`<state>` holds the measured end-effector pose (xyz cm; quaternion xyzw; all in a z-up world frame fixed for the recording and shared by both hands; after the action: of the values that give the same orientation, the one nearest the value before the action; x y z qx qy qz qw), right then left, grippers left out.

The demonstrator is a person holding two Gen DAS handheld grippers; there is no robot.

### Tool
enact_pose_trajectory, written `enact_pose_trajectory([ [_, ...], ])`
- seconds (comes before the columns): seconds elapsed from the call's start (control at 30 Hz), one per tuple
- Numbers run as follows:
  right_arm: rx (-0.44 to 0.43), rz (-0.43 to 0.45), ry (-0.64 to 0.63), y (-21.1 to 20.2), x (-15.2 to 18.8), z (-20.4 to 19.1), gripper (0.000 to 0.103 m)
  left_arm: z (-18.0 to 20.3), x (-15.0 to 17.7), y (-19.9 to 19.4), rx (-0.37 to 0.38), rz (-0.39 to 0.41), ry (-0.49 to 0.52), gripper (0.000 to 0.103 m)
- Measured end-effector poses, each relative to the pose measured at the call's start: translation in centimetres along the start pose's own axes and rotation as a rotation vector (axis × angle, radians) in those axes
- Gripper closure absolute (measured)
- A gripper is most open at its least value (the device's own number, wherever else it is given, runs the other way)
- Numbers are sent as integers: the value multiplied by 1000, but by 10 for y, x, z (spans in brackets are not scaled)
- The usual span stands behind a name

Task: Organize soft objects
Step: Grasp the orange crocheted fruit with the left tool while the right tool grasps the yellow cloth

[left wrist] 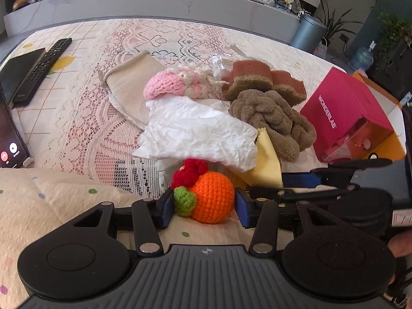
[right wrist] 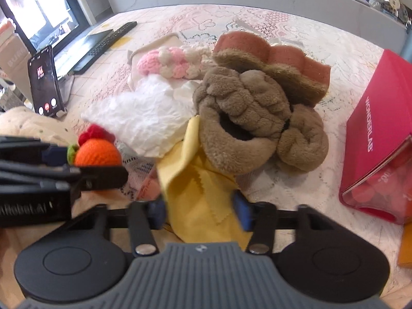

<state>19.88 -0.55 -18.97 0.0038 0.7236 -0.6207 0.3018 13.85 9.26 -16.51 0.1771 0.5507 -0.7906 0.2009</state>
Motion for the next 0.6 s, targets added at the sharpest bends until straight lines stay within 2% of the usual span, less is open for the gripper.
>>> enact_pose_trajectory([
  [0.13, 0, 10, 41, -6, -2, 9, 99, 2, 0, -2, 4, 8, 4, 49],
  [0.17, 5, 14, 43, -9, -2, 11, 102, 3, 1, -3, 8, 9, 1, 49],
  [0.33, 19, 58, 50, -31, 1, 14, 103, 15, 4, -14, 31, 27, 2, 49],
  [0.6, 54, 169, 84, -94, 9, 24, 103, 49, 10, -43, 80, 79, 29, 50],
])
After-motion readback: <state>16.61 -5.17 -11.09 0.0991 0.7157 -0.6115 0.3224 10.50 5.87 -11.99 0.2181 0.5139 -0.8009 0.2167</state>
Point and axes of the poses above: each gripper's, at about its wrist camera, not at the fingertips, and y roughly the way its jaws point, z to its right, x to its underside, the point moved 9 cm from there along y, roughly the way its jaws point, and after that the axes turned 10 degrees about x, right-handed, at the moved point
